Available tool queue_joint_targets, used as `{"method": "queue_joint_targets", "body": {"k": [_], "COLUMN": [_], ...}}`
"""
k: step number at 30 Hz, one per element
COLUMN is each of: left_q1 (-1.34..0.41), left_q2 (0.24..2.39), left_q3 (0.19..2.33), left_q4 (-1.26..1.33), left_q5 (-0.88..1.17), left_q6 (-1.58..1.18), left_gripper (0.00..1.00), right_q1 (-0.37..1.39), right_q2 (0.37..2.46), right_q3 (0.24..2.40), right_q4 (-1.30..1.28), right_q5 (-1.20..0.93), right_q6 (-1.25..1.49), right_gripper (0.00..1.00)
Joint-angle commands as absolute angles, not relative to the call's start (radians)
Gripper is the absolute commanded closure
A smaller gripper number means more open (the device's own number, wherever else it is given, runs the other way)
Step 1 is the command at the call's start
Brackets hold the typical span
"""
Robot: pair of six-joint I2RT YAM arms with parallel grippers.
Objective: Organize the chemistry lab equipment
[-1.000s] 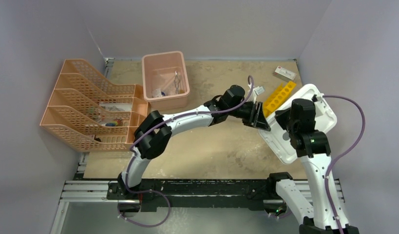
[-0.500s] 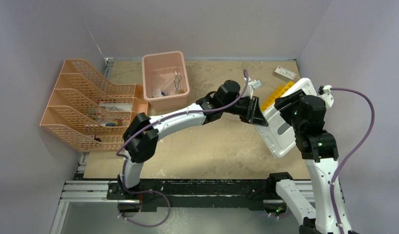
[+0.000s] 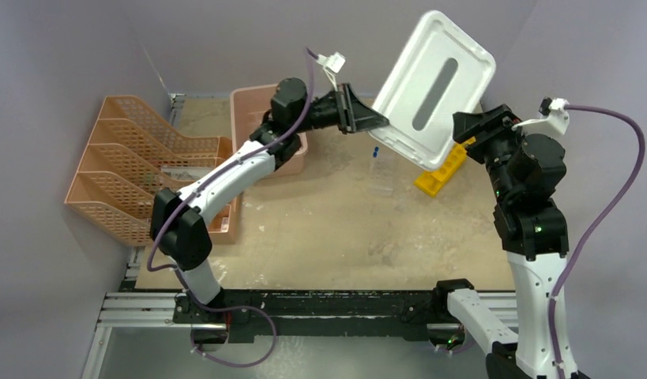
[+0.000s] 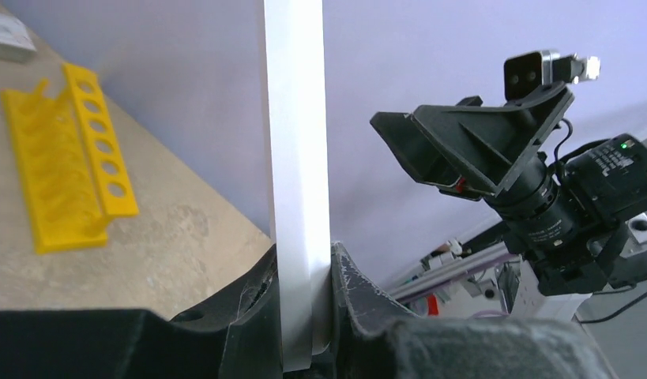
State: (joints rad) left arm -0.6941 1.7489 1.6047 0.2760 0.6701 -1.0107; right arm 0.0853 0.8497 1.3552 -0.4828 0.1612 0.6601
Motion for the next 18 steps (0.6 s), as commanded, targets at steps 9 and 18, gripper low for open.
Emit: {"method": "queue_joint_targets", "body": {"k": [9,18], "left_q1": [-0.239,-0.040], "left_q2": [1.595,1.505], "left_q3": [1.424,1.309], "left_q4": [0.196,0.089], "left_q5": [0.530,0.543], "left_q6": [-1.062,-1.045], "left_gripper": [1.00,1.00], "right_q1": [0.091,0.102], "right_q2": [1.047,1.230], "right_q3": [1.351,1.335], "right_q4": [-0.207,-0.101], "right_q5": [0.007,-0.123], "right_q6": [0.614,0.664], "right_gripper": [0.36,0.37]}}
